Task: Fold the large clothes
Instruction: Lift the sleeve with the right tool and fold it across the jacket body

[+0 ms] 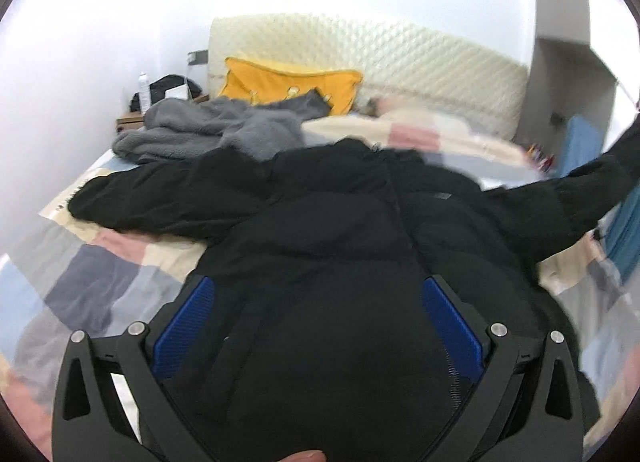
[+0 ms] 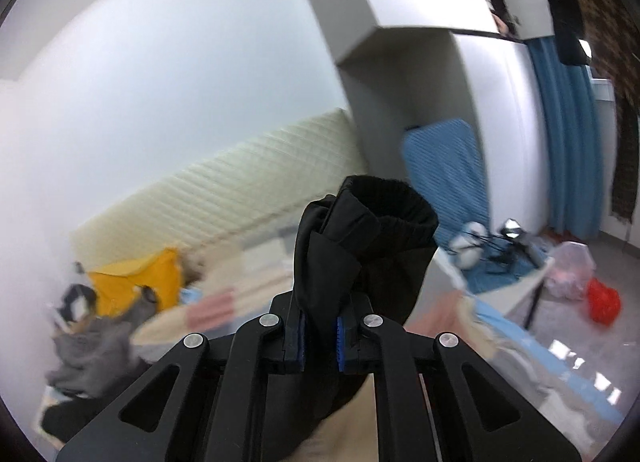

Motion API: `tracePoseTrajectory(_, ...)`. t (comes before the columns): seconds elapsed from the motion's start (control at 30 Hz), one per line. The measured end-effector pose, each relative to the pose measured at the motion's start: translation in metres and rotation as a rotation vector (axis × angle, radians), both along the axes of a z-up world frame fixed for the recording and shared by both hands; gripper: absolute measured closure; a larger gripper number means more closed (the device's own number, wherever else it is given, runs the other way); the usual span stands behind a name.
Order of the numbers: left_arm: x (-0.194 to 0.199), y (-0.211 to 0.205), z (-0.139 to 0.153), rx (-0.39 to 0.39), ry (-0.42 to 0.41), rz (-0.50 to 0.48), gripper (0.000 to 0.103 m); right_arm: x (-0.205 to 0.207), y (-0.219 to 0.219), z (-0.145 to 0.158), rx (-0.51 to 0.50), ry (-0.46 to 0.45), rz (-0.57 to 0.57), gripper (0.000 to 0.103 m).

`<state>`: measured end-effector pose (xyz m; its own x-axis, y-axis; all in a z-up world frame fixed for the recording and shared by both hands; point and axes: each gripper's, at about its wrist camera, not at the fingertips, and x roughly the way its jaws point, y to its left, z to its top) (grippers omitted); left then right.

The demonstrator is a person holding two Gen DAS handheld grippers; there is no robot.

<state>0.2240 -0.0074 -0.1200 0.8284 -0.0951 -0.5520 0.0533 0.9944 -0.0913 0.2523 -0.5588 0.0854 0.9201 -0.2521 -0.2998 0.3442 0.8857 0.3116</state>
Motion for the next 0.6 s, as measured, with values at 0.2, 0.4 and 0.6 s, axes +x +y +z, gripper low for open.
tracePoseTrajectory(0.2,-0.010,0.004,0.003,0.004,-0.048,-0.036,0.000,0.014,0.093,0.049,-0.059,-0.043,0.115,0.094)
tracePoseTrajectory(0.4,-0.004,0.016,0.004,0.054,-0.037,-0.027,0.000,0.034,0.182,0.063,-0.133,-0.032,0.261,0.093)
tracePoseTrajectory(0.6,-0.001,0.042,0.004,0.026,-0.024,0.005,0.000,0.058,0.252,0.040,-0.160,0.011,0.392,0.090)
